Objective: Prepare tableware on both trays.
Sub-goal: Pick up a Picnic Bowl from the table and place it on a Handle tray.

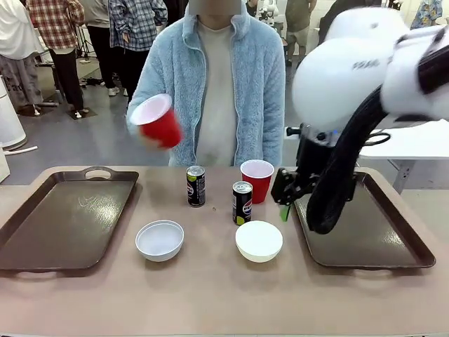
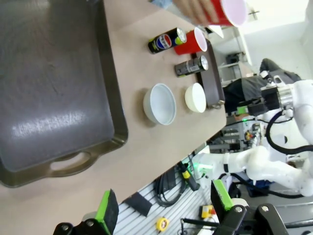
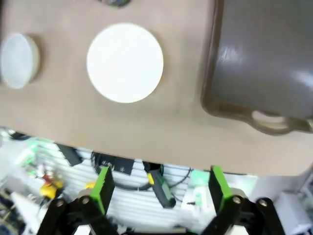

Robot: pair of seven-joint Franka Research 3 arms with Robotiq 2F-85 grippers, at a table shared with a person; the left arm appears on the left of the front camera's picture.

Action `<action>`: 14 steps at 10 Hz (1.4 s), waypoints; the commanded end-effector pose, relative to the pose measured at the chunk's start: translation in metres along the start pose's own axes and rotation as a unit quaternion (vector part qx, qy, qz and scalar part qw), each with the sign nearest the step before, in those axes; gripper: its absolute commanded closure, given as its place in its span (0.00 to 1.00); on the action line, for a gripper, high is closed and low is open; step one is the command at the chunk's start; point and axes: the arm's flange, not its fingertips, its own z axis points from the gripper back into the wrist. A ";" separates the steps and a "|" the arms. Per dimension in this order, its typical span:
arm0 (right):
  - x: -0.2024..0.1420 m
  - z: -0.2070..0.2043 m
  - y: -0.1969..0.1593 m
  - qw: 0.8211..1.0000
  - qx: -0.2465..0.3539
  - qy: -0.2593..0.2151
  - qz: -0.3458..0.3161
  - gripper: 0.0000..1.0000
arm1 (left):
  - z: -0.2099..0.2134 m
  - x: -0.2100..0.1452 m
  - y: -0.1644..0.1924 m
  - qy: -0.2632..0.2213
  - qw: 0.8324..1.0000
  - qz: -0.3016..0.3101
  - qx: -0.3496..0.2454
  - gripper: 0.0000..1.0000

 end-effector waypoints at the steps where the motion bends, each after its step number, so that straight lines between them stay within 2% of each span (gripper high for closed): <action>1: 0.018 -0.017 0.010 1.000 -0.016 -0.005 -0.008 0.00 | 0.002 -0.001 0.000 -0.002 1.000 0.003 -0.003 0.00; 2: 0.000 0.000 0.000 1.000 0.000 0.000 0.000 0.00 | 0.002 -0.001 0.000 -0.002 1.000 0.003 -0.003 0.00; 5: 0.000 0.000 0.000 1.000 0.000 0.000 0.000 0.00 | 0.002 -0.001 0.000 -0.002 1.000 0.003 -0.003 0.00; 6: 0.007 -0.006 0.002 1.000 0.004 0.000 0.002 0.00 | 0.002 -0.001 0.000 -0.002 1.000 0.003 -0.003 0.00; 7: 0.019 -0.019 0.005 0.999 0.006 -0.033 -0.038 0.00 | 0.002 -0.001 0.000 -0.002 1.000 0.003 -0.003 0.00; 10: 0.055 -0.059 0.020 0.995 0.010 -0.061 -0.076 0.00 | 0.002 -0.001 0.000 -0.002 1.000 0.003 -0.003 0.00; 14: 0.077 -0.097 0.024 0.995 -0.013 -0.030 -0.098 0.00 | 0.002 -0.001 0.000 -0.002 1.000 0.003 -0.003 0.00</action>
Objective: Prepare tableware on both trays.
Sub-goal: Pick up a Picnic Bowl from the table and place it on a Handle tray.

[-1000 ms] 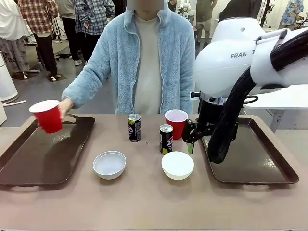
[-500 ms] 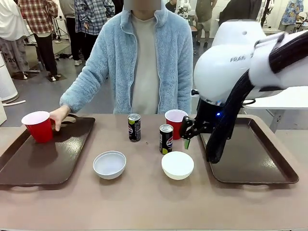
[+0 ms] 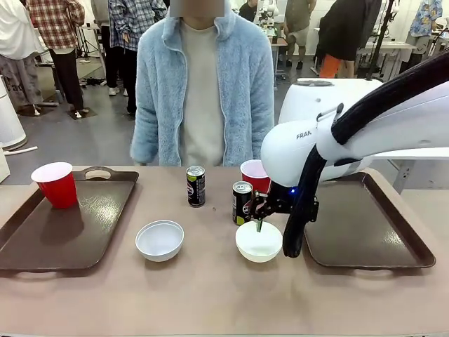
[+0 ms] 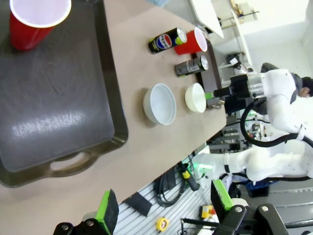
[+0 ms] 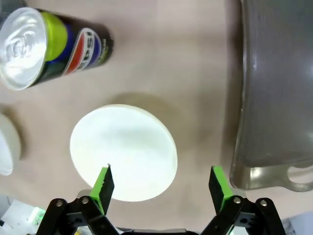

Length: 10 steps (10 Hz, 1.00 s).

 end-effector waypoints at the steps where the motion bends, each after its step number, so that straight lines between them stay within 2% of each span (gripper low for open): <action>1: 0.010 -0.002 0.010 1.000 -0.012 -0.003 -0.010 0.00 | 0.002 -0.001 0.000 -0.002 1.000 0.002 -0.003 0.00; 2: 0.013 -0.006 0.011 1.000 -0.009 -0.002 -0.006 0.00 | 0.002 -0.001 0.000 -0.002 1.000 0.002 -0.003 0.00; 3: 0.013 -0.009 0.011 1.000 -0.006 -0.001 0.001 0.41 | 0.002 -0.001 0.000 -0.002 1.000 0.002 -0.003 0.00; 4: 0.014 -0.009 0.011 1.000 -0.007 0.001 0.003 0.58 | 0.002 -0.001 0.000 -0.002 1.000 0.002 -0.003 0.00; 5: 0.016 -0.010 0.010 1.000 -0.009 0.003 0.000 0.99 | 0.002 -0.001 0.000 -0.002 1.000 0.002 -0.003 0.00; 8: 0.020 -0.020 0.007 1.000 -0.011 0.018 -0.006 1.00 | 0.002 -0.001 0.000 -0.002 1.000 0.002 -0.003 0.00; 9: 0.020 -0.020 0.007 1.000 -0.008 0.017 -0.005 0.97 | 0.002 -0.001 0.000 -0.002 1.000 0.002 -0.003 0.00; 10: 0.020 -0.021 0.007 1.000 -0.006 0.018 -0.005 1.00 | 0.002 -0.001 0.000 -0.002 1.000 0.002 -0.003 0.00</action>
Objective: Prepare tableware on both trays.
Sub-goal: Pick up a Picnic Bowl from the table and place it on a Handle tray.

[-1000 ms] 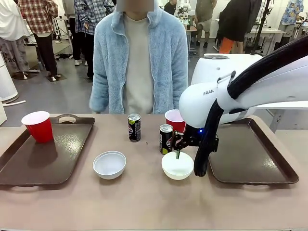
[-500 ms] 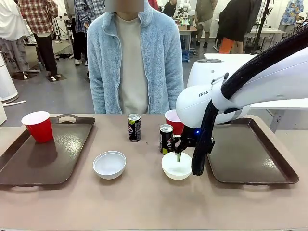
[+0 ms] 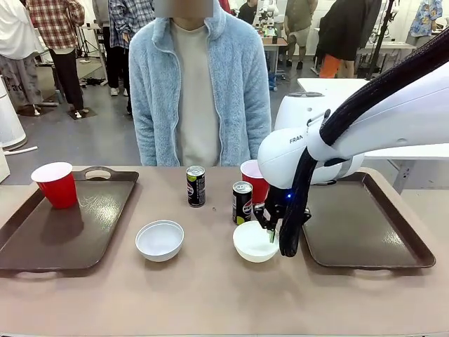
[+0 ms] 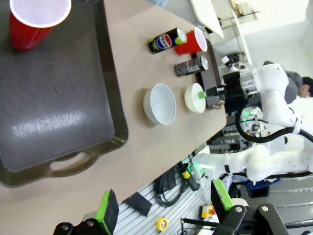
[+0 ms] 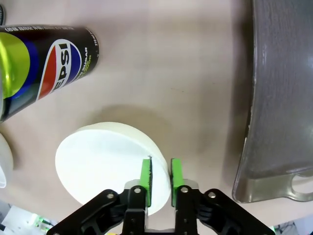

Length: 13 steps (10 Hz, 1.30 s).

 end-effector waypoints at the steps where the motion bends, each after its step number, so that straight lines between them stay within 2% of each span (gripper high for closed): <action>1: 0.004 0.000 0.007 1.000 -0.005 -0.006 0.003 1.00 | 0.002 -0.001 0.000 -0.002 1.000 0.002 -0.003 0.00; 4: -0.011 0.010 0.006 0.999 -0.046 0.008 0.026 1.00 | 0.002 -0.001 0.000 -0.002 1.000 0.002 -0.003 0.00; 6: -0.035 0.052 0.003 0.997 -0.058 0.020 0.039 1.00 | 0.002 -0.001 0.000 -0.002 1.000 0.002 -0.003 0.00; 7: -0.044 0.078 -0.005 0.997 -0.064 0.002 0.032 1.00 | 0.002 -0.001 0.000 -0.002 1.000 0.002 -0.003 0.00; 8: -0.048 0.100 -0.019 0.998 -0.058 -0.006 0.020 1.00 | 0.002 -0.001 0.000 -0.002 1.000 0.002 -0.003 0.00; 10: -0.043 0.116 -0.052 0.999 -0.052 -0.009 0.003 1.00 | 0.002 -0.001 0.000 -0.002 1.000 0.002 -0.003 0.00; 13: -0.015 0.135 -0.142 0.999 -0.033 -0.017 -0.013 1.00 | 0.002 -0.001 0.000 -0.002 1.000 0.002 -0.003 0.00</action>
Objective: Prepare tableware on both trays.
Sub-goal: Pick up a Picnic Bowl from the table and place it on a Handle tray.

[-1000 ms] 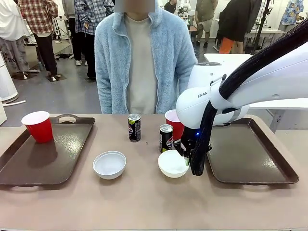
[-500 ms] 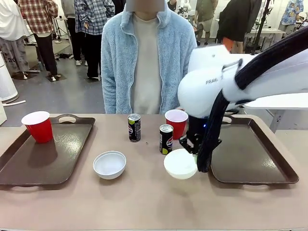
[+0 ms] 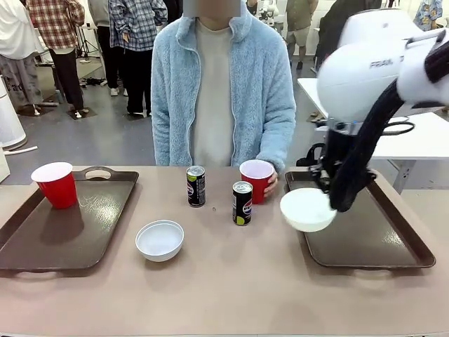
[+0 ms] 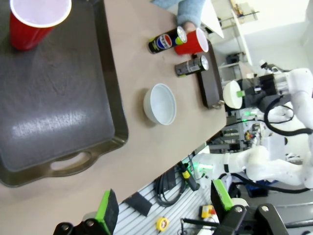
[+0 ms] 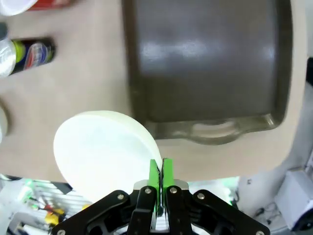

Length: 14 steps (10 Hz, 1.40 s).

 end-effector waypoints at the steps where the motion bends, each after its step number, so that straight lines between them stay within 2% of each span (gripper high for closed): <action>1: 0.017 0.002 -0.052 0.999 0.013 -0.022 -0.021 1.00 | 0.002 -0.001 0.000 -0.001 1.000 0.002 -0.003 0.00; 4: 0.033 -0.006 -0.095 0.997 0.045 -0.018 -0.059 1.00 | 0.002 -0.001 0.000 -0.001 1.000 0.002 -0.003 0.00; 5: 0.020 -0.013 -0.095 0.997 0.031 0.009 -0.071 1.00 | 0.002 -0.001 0.000 -0.001 1.000 0.002 -0.003 0.00; 6: -0.041 -0.012 -0.081 0.998 -0.001 0.064 -0.001 1.00 | 0.002 -0.001 0.000 -0.001 1.000 0.002 -0.003 0.00; 7: -0.096 -0.003 -0.073 0.998 -0.028 0.028 0.056 1.00 | 0.002 -0.001 0.000 -0.001 1.000 0.002 -0.003 0.00; 9: -0.101 -0.003 -0.073 0.999 -0.018 0.035 0.014 1.00 | 0.002 -0.001 0.000 -0.001 1.000 0.002 -0.003 0.00; 12: -0.090 -0.009 -0.072 0.999 -0.005 0.038 0.001 1.00 | 0.002 -0.001 0.000 -0.001 1.000 0.002 -0.003 0.00; 14: -0.068 -0.010 -0.072 0.999 0.025 0.013 -0.023 1.00 | 0.002 -0.001 0.000 -0.001 1.000 0.002 -0.003 0.00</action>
